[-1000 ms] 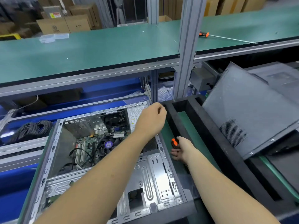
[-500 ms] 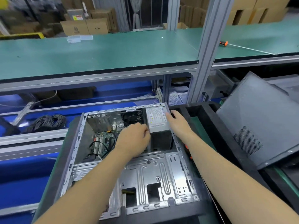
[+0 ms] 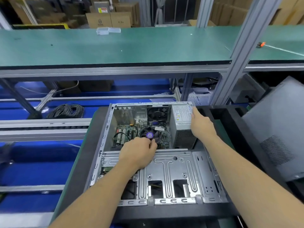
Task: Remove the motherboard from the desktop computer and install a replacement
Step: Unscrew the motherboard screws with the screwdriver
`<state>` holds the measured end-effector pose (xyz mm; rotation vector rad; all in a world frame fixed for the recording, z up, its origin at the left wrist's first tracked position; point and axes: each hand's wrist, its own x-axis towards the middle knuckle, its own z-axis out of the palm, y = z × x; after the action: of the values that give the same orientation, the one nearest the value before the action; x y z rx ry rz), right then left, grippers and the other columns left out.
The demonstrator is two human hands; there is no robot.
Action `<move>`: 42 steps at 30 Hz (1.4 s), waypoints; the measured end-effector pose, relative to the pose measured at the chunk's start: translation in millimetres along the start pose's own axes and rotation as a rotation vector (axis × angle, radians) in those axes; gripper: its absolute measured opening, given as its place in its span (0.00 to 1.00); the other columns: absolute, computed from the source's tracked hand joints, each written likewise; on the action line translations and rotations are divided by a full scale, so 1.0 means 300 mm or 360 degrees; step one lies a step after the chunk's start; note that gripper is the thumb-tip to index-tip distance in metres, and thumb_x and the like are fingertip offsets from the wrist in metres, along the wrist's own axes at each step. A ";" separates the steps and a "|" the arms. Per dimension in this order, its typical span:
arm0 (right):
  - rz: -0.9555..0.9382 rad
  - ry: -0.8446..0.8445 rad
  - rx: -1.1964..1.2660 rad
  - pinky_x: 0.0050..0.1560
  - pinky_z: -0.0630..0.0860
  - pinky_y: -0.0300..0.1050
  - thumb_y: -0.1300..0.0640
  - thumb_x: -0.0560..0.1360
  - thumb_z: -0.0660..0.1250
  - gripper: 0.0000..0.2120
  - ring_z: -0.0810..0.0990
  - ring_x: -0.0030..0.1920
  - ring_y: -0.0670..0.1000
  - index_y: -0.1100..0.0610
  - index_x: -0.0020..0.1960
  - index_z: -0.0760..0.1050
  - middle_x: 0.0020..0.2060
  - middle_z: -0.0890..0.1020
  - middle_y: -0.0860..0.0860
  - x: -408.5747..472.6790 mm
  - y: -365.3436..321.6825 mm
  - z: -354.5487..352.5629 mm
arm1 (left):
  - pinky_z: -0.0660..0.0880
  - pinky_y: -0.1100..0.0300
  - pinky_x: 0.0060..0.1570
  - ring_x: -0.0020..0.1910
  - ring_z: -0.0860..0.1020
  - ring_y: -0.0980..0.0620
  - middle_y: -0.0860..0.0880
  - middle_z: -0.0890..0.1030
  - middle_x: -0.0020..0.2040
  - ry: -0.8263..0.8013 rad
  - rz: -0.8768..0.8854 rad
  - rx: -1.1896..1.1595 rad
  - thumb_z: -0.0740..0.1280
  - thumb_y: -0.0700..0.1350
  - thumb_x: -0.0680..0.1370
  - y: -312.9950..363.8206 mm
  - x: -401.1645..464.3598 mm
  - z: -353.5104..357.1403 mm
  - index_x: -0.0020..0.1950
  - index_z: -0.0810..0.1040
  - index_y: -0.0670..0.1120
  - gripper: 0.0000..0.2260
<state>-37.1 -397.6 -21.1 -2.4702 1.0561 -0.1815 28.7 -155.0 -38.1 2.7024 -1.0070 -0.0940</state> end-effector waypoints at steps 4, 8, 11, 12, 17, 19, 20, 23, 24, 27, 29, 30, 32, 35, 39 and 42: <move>0.0033 0.0023 -0.0017 0.39 0.70 0.49 0.55 0.85 0.50 0.24 0.73 0.35 0.56 0.47 0.79 0.52 0.37 0.75 0.56 -0.013 -0.001 0.000 | 0.66 0.59 0.27 0.27 0.75 0.50 0.51 0.75 0.27 -0.0041 0.0045 0.0009 0.51 0.59 0.82 -0.011 0.021 -0.015 0.31 0.72 0.47 0.26; 0.0104 0.0120 -0.0113 0.36 0.68 0.46 0.59 0.84 0.54 0.27 0.73 0.38 0.58 0.52 0.80 0.51 0.47 0.81 0.61 -0.033 -0.002 0.013 | 0.64 0.59 0.28 0.28 0.74 0.51 0.51 0.74 0.27 -0.0068 0.0155 0.0049 0.51 0.59 0.82 -0.057 0.070 -0.039 0.31 0.70 0.46 0.26; 0.0203 0.0186 -0.0124 0.36 0.66 0.47 0.61 0.82 0.55 0.27 0.72 0.39 0.59 0.54 0.79 0.53 0.47 0.80 0.63 -0.060 -0.007 0.031 | 0.65 0.58 0.29 0.27 0.73 0.51 0.51 0.73 0.26 -0.0113 0.0268 0.0041 0.51 0.58 0.82 -0.093 0.116 -0.051 0.30 0.69 0.47 0.25; 0.0251 0.0195 -0.0138 0.37 0.67 0.47 0.63 0.81 0.56 0.28 0.75 0.42 0.61 0.55 0.79 0.52 0.48 0.80 0.63 -0.067 -0.011 0.037 | 0.65 0.58 0.29 0.27 0.72 0.52 0.51 0.73 0.26 -0.0124 0.0305 0.0030 0.51 0.58 0.82 -0.108 0.134 -0.056 0.30 0.68 0.47 0.25; 0.0402 0.0204 -0.0148 0.40 0.69 0.51 0.62 0.81 0.53 0.29 0.78 0.53 0.65 0.57 0.79 0.49 0.56 0.78 0.65 -0.108 -0.029 0.064 | 0.73 0.54 0.36 0.29 0.72 0.51 0.50 0.73 0.28 -0.0185 0.0446 0.0100 0.52 0.55 0.84 -0.184 0.223 -0.098 0.32 0.68 0.47 0.23; 0.0435 0.0135 -0.0249 0.41 0.69 0.51 0.60 0.80 0.54 0.30 0.77 0.56 0.65 0.57 0.80 0.48 0.60 0.77 0.63 -0.118 -0.044 0.057 | 0.75 0.53 0.39 0.32 0.73 0.51 0.51 0.74 0.31 -0.0135 0.0473 0.0160 0.52 0.55 0.84 -0.186 0.229 -0.111 0.35 0.70 0.47 0.21; 0.0441 0.0099 -0.0335 0.44 0.70 0.51 0.59 0.79 0.54 0.31 0.76 0.59 0.65 0.57 0.80 0.49 0.63 0.74 0.63 -0.115 -0.053 0.048 | 0.76 0.53 0.39 0.34 0.74 0.50 0.52 0.75 0.33 -0.0052 0.0481 0.0173 0.52 0.54 0.84 -0.174 0.217 -0.112 0.36 0.70 0.47 0.20; 0.0339 0.0125 -0.0584 0.65 0.67 0.64 0.53 0.80 0.54 0.27 0.59 0.73 0.66 0.55 0.78 0.55 0.76 0.57 0.61 -0.069 -0.075 0.020 | 0.74 0.52 0.40 0.36 0.75 0.46 0.50 0.74 0.34 0.0170 0.0424 0.0119 0.55 0.52 0.83 -0.094 0.150 -0.081 0.35 0.69 0.46 0.19; 0.0224 0.0132 -0.0569 0.69 0.61 0.67 0.52 0.81 0.53 0.26 0.54 0.76 0.64 0.54 0.78 0.55 0.78 0.55 0.59 -0.038 -0.084 0.013 | 0.73 0.52 0.43 0.36 0.75 0.46 0.50 0.74 0.33 0.0187 0.0368 0.0080 0.55 0.52 0.83 -0.059 0.123 -0.063 0.33 0.68 0.48 0.20; -0.0117 0.0083 -0.0515 0.72 0.57 0.69 0.47 0.83 0.50 0.24 0.58 0.75 0.60 0.55 0.77 0.59 0.74 0.64 0.59 0.051 -0.108 0.010 | 0.66 0.50 0.57 0.36 0.75 0.47 0.52 0.75 0.30 0.0119 0.0299 0.0150 0.50 0.55 0.83 0.037 0.057 -0.013 0.29 0.68 0.48 0.25; -0.0160 0.0029 -0.0592 0.71 0.57 0.70 0.42 0.83 0.49 0.26 0.63 0.72 0.60 0.55 0.76 0.60 0.70 0.69 0.58 0.082 -0.112 0.016 | 0.65 0.49 0.60 0.36 0.75 0.48 0.52 0.76 0.29 0.0080 0.0273 0.0232 0.47 0.56 0.84 0.053 0.052 0.000 0.29 0.71 0.48 0.28; -0.0165 0.0033 -0.0645 0.70 0.57 0.70 0.39 0.83 0.48 0.27 0.65 0.71 0.60 0.54 0.76 0.60 0.70 0.70 0.58 0.089 -0.107 0.022 | 0.65 0.49 0.60 0.35 0.75 0.49 0.51 0.76 0.29 0.0061 0.0242 0.0232 0.47 0.56 0.84 0.052 0.057 -0.002 0.29 0.72 0.47 0.29; -0.0168 0.0081 -0.0705 0.68 0.60 0.69 0.35 0.81 0.47 0.30 0.67 0.69 0.60 0.53 0.75 0.61 0.68 0.71 0.57 0.098 -0.096 0.029 | 0.64 0.47 0.60 0.33 0.75 0.49 0.51 0.76 0.29 0.0026 0.0198 0.0254 0.46 0.55 0.85 0.052 0.085 -0.004 0.29 0.72 0.47 0.29; -0.0138 0.0070 -0.0713 0.66 0.63 0.66 0.33 0.80 0.48 0.31 0.68 0.68 0.60 0.53 0.72 0.65 0.66 0.72 0.57 0.104 -0.102 0.017 | 0.63 0.47 0.60 0.32 0.75 0.48 0.49 0.76 0.28 -0.0015 0.0197 0.0252 0.46 0.55 0.85 0.047 0.104 0.007 0.28 0.70 0.47 0.30; -0.0097 0.0066 -0.0694 0.64 0.64 0.65 0.36 0.81 0.49 0.28 0.68 0.67 0.60 0.55 0.70 0.67 0.65 0.72 0.57 0.092 -0.105 -0.002 | 0.61 0.49 0.61 0.31 0.74 0.48 0.50 0.74 0.26 -0.0040 0.0287 0.0163 0.46 0.54 0.85 0.008 0.137 0.003 0.26 0.68 0.47 0.30; -0.0026 0.0116 -0.0713 0.63 0.64 0.65 0.38 0.82 0.50 0.27 0.69 0.66 0.61 0.58 0.67 0.69 0.64 0.73 0.58 0.045 -0.086 -0.006 | 0.61 0.50 0.61 0.30 0.73 0.50 0.48 0.74 0.25 -0.0109 0.0406 0.0113 0.46 0.55 0.85 -0.046 0.183 -0.003 0.27 0.67 0.47 0.29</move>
<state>-11.2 -392.3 -8.6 -2.8880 1.2154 -0.0416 79.3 -180.5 -39.2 2.6213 -1.3907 -0.1052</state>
